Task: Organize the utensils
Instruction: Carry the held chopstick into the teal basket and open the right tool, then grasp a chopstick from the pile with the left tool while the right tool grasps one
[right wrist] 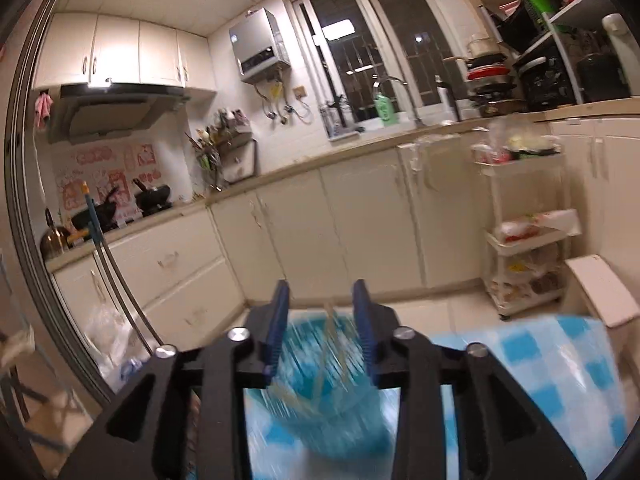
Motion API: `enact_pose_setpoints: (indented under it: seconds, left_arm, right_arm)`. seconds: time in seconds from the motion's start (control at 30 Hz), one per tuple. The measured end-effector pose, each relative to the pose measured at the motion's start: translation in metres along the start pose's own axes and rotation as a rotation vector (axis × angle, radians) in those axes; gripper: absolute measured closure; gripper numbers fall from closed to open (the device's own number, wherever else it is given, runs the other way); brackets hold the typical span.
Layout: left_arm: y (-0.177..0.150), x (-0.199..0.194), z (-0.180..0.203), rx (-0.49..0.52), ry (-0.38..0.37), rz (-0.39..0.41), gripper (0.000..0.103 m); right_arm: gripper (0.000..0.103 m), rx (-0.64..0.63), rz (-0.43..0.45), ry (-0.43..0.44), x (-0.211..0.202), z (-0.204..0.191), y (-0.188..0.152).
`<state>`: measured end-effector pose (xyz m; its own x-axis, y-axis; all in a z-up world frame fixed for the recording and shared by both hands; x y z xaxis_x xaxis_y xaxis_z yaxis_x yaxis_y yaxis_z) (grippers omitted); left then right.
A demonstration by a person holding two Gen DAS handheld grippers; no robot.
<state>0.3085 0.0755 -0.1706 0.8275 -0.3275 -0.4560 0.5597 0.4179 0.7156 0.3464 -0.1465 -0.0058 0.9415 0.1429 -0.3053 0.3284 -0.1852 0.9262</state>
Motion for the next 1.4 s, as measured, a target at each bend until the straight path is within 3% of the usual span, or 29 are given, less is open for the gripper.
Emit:
enact_pose_setpoints:
  seconds: [0.23,0.4,0.5,0.63,0.8,0.97,1.2,1.33,1.4]
  left_arm:
    - [-0.002,0.001,0.002,0.02,0.025,-0.01,0.027]
    - [-0.002,0.003,0.011,0.079,0.056,-0.026,0.026]
    - [-0.009,0.008,0.024,0.109,0.061,-0.097,0.025]
    - [-0.035,0.026,0.058,0.252,0.068,-0.233,0.025]
    - [-0.058,0.044,0.093,0.403,0.093,-0.314,0.025]
    - [-0.071,0.059,0.092,0.409,0.154,-0.385,0.035]
    - [-0.075,0.067,0.101,0.448,0.168,-0.4,0.035]
    - [-0.079,0.072,0.105,0.449,0.159,-0.426,0.043]
    - [-0.079,0.072,0.105,0.441,0.139,-0.428,0.053]
  right_arm:
    - [0.068,-0.01,-0.214,-0.153,-0.038,0.074,-0.108]
    - [0.068,0.034,-0.301,-0.2,-0.04,0.105,-0.147]
    - [0.068,0.043,-0.335,-0.215,-0.04,0.115,-0.163]
    - [0.068,0.072,-0.325,-0.195,-0.043,0.116,-0.162]
    - [0.068,0.087,-0.331,-0.166,-0.041,0.116,-0.161]
    - [0.065,0.12,-0.339,-0.137,-0.041,0.119,-0.161]
    - [0.06,0.136,-0.349,-0.116,-0.041,0.119,-0.161]
    - [0.059,0.152,-0.351,-0.11,-0.041,0.121,-0.161]
    - [0.059,0.157,-0.353,-0.108,-0.041,0.122,-0.161]
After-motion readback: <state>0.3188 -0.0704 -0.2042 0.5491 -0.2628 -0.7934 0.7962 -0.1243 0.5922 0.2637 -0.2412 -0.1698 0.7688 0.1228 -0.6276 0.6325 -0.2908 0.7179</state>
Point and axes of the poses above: each gripper's, at about its wrist camera, not at the fingertips, and x roughly the way its jaws point, z to its right, y to its top, the point moved 7 cm from there along x, roughly the way its jaws point, and after that the axes turned 13 degrees about -y, right-handed, at the moved point
